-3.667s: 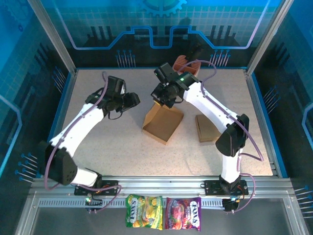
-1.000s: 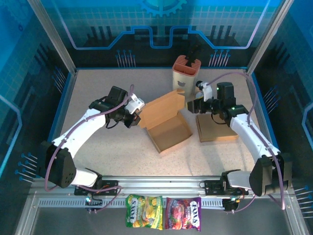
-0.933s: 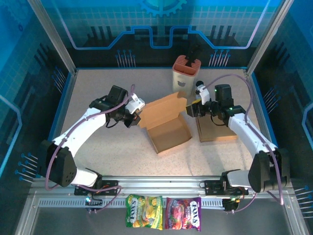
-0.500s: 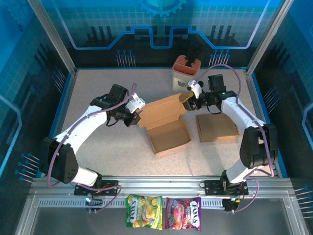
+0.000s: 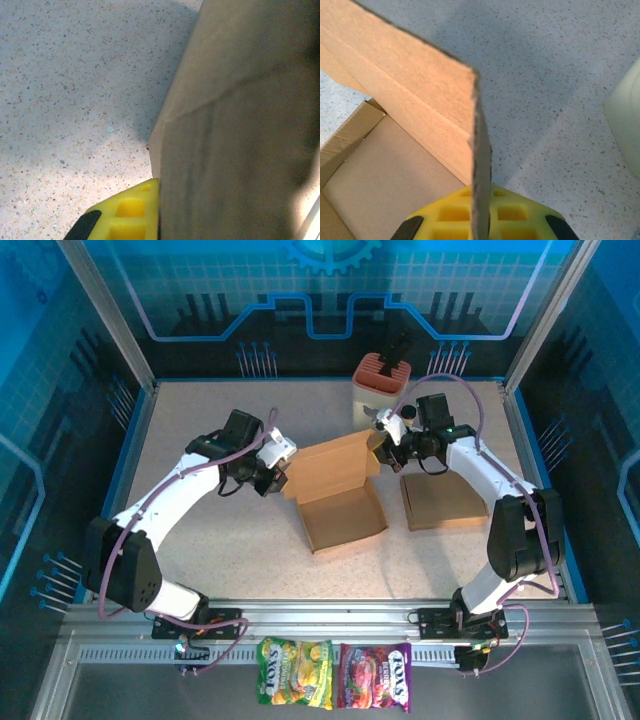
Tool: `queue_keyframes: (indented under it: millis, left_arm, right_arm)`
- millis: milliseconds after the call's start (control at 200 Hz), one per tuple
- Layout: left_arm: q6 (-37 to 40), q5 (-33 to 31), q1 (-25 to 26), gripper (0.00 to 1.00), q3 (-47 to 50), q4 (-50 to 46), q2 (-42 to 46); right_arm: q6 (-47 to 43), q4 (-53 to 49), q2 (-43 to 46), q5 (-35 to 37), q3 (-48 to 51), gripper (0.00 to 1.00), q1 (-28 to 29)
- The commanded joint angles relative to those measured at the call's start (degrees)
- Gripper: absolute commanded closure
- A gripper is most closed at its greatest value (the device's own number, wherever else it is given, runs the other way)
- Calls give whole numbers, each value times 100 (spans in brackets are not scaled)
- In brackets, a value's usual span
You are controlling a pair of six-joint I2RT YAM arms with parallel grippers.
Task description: Fold the paper box
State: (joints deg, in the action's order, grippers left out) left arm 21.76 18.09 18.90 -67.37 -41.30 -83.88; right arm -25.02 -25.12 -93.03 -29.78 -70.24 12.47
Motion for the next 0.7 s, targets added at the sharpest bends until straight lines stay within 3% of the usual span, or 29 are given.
queue_keyframes:
  millis: [0,220,405,570,695]
  left_arm:
    - [-590,-214,-35,100,-263,370,-87]
    - [-2142,-1519,223,100,-491,907,-251]
    - [-2838,-2374,156,100,-823,1323,-619]
    - [-3098,-2143,-136,100,-693,2286,-780]
    - [-3004,-1826,-262,100,-35,3579,-660]
  right_arm:
    - [281,-63,38,523,-265,100,269]
    - [1736,881,148,1996,-344,100,937]
    - [2881,1883,-397,3021,-611,100,1712]
    - [3409,3512,-804,3472,-412,100,1997]
    - [3681,4960,-1030,3446,-110,100,2031]
